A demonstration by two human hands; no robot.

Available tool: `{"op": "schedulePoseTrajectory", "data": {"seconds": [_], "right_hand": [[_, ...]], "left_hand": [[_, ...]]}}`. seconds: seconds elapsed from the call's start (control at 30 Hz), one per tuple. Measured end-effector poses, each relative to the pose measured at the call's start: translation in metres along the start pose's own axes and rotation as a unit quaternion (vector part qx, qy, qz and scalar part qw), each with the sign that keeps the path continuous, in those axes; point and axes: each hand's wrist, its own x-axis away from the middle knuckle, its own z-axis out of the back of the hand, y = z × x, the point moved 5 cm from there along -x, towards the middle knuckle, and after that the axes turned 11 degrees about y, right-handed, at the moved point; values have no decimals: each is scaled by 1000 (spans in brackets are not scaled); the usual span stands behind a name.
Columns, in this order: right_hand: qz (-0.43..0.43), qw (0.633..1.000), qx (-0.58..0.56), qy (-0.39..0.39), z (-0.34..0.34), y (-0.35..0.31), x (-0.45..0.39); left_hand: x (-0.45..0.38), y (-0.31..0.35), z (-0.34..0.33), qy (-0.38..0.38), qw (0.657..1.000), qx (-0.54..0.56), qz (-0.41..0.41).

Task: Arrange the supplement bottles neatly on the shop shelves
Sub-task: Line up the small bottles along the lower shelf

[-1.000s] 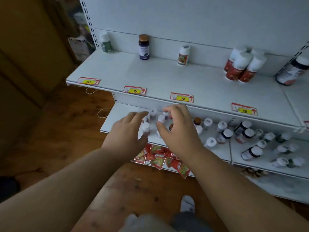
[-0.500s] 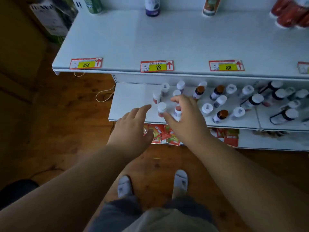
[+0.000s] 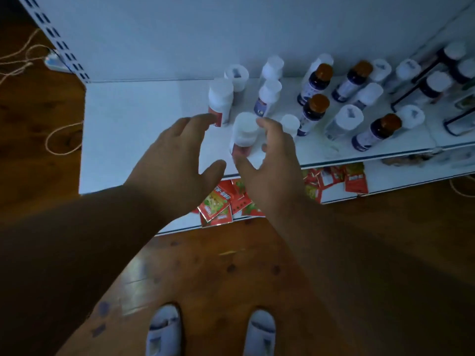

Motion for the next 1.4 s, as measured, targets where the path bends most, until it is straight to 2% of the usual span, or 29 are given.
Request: {"op": "schedulePoseTrajectory", "data": {"seconds": [0.17, 0.37, 0.47, 0.57, 0.67, 0.73, 0.8, 0.9, 0.93, 1.0, 1.03, 1.07, 1.13, 1.2, 1.3, 1.4], "right_hand": [[31, 999, -2, 38, -59, 51, -46], [39, 995, -72, 56, -77, 80, -72], [-22, 985, -153, 72, -80, 80, -67], [-116, 967, -227, -13, -88, 78, -44], [-187, 908, -365, -84, -79, 70, -21], [-222, 865, -438, -102, -62, 65, 4], [-256, 839, -471, -92, -36, 64, 29], [-321, 810, -490, -39, 9, 59, 59], [-351, 791, -500, -35, 27, 50, 69], [-418, 726, -544, -48, 65, 34, 95], [-431, 706, -560, -40, 89, 28, 107], [-432, 702, -566, -22, 116, 25, 119], [-418, 716, -559, 10, 173, 18, 139], [-393, 747, -536, 12, 224, 9, 158], [-343, 804, -486, -13, 291, -7, 164], [-295, 831, -472, -6, 360, -20, 153]], "left_hand": [[-28, -44, -74, 40, 999, 25, 8], [-47, -52, -125, 36, 993, 117, 6], [-46, -57, -122, 55, 986, 158, 17], [-28, -56, -119, 70, 982, 176, 16], [-5, -43, -103, 80, 983, 168, 8], [18, -25, -94, 49, 987, 154, -2], [44, -3, -85, 13, 989, 146, -13], [73, 41, -61, -24, 987, 160, -22], [82, 56, -49, -31, 986, 160, -23], [100, 87, -22, -56, 987, 148, -24], [111, 105, -8, -76, 986, 145, -25], [123, 123, 5, -99, 984, 146, -30], [142, 164, 28, -150, 977, 143, -53], [162, 202, 47, -183, 971, 132, -80], [175, 254, 70, -168, 969, 144, -114], [170, 319, 81, -156, 961, 159, -162]]}}
